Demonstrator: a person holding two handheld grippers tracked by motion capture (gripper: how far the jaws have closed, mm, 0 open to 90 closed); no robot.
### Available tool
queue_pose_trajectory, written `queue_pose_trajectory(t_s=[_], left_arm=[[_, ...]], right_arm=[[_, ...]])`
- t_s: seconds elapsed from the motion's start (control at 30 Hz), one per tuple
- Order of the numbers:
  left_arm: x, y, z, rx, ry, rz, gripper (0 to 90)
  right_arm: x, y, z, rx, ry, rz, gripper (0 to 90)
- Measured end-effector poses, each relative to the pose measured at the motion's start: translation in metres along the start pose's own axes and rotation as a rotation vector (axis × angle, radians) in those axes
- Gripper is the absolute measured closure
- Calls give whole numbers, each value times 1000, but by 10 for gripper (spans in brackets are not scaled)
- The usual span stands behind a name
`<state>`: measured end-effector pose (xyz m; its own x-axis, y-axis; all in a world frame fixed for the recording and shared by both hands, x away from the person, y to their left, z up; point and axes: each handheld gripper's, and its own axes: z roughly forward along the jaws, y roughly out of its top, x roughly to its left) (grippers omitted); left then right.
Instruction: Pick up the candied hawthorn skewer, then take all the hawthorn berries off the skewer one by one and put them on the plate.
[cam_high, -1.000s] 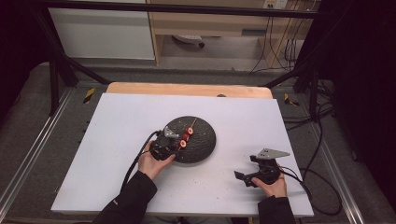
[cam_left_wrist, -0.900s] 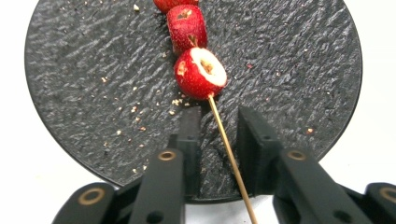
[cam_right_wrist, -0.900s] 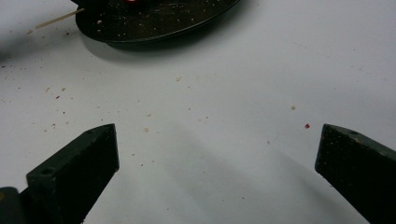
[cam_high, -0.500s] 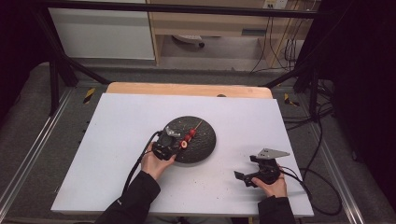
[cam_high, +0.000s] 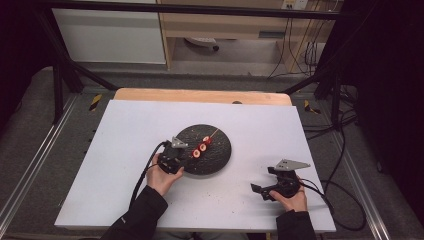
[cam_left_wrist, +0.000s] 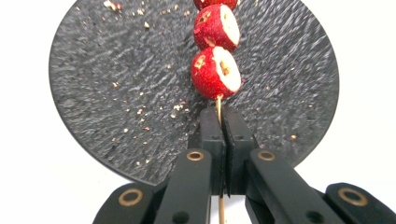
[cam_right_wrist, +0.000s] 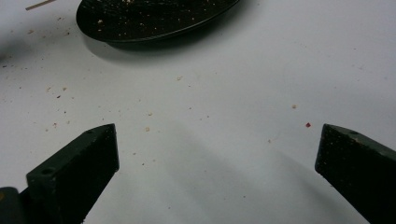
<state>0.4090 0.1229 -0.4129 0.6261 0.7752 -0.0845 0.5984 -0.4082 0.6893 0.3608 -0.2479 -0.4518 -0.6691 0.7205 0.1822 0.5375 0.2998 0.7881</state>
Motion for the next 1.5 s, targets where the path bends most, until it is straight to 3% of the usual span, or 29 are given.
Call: queue_pose_trajectory(t_s=[0.43,0.67,0.97,1.2,1.33,1.5], left_arm=[[4,-18,-36,-144,-50,32,881],[9,-35,-53,-196,-74,41,881],[12,-58,-60,-233,-98,58,881],[11,-65,-60,-241,-103,66,881],[8,-69,-59,-232,-110,78,881],[7,-72,-58,-230,-116,80,881]], right_arm=[[1,1,0,-19,11,25,7],[5,3,1,-24,24,37,5],[9,5,4,-42,43,50,4],[17,11,9,-48,41,52,4],[23,14,13,-78,84,75,4],[30,19,18,-76,60,69,4]])
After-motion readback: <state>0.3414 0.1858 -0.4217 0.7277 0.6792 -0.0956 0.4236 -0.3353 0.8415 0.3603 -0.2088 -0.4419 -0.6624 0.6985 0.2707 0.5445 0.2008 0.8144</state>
